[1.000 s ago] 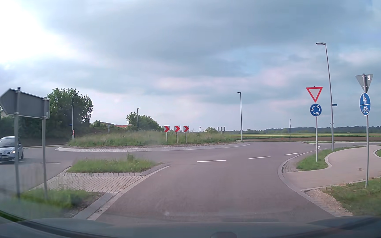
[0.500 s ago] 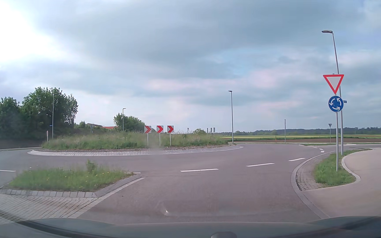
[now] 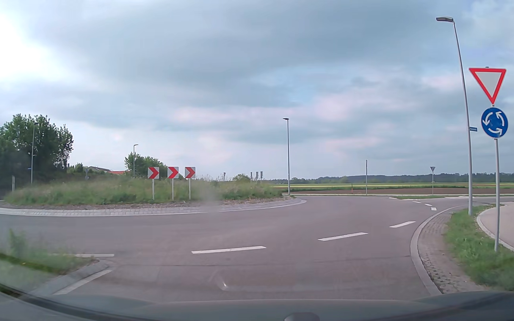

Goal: Follow the waypoints while adhering to traffic rules and regulations

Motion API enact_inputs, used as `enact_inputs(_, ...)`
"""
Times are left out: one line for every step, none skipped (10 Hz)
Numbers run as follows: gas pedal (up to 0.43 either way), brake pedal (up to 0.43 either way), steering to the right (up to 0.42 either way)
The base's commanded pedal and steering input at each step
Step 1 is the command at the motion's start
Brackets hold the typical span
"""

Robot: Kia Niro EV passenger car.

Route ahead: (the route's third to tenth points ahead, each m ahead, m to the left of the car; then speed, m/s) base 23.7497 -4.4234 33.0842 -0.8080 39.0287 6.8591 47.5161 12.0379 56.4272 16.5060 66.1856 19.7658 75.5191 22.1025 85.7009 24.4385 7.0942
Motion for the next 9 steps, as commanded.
enact_inputs(0.240,0.000,0.128)
enact_inputs(0.240,0.000,0.130)
enact_inputs(0.240,0.000,0.135)
enact_inputs(0.240,0.000,0.139)
enact_inputs(0.240,0.000,0.140)
enact_inputs(0.228,0.000,0.140)
enact_inputs(0.228,0.000,0.139)
enact_inputs(0.220,0.000,0.133)
enact_inputs(0.220,0.000,0.119)
